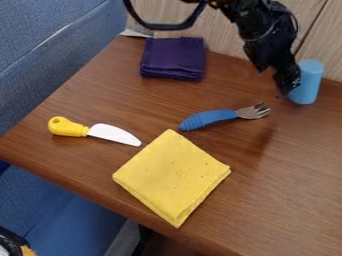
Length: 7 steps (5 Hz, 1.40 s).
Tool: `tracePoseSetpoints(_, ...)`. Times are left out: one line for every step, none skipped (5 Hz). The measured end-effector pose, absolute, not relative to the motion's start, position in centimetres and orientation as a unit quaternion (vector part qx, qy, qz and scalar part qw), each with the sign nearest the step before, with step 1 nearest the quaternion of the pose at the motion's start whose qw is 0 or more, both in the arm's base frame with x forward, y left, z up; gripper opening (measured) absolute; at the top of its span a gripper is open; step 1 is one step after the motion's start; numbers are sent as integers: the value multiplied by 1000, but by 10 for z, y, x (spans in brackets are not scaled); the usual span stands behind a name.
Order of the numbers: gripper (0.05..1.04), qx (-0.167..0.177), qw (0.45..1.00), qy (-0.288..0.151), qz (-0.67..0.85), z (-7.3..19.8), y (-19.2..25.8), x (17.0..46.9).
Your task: Put the blue cup between the purple cloth and the blue spoon
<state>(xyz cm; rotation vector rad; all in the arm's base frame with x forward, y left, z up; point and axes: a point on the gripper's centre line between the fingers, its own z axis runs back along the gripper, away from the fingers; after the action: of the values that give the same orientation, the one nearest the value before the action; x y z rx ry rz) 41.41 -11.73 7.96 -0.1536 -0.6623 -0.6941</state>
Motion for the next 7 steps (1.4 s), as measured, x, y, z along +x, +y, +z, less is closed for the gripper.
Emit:
tracePoseSetpoints(1001, -87, 882, -317, -337, 71, -123, 419)
tracePoseSetpoints(1001, -88, 877, -320, -346, 72, -133, 426)
tracePoseSetpoints(1001, -96, 877, -319, -345, 66, -138, 432)
tracePoseSetpoints(1001, -103, 877, -324, -340, 64, -142, 438)
tracePoseSetpoints(1001, -104, 874, -325, -347, 56, -151, 444)
tracePoseSetpoints(1001, -102, 871, -323, -356, 49, -158, 454)
tracePoseSetpoints(966, -100, 868, -324, -363, 48, -163, 461)
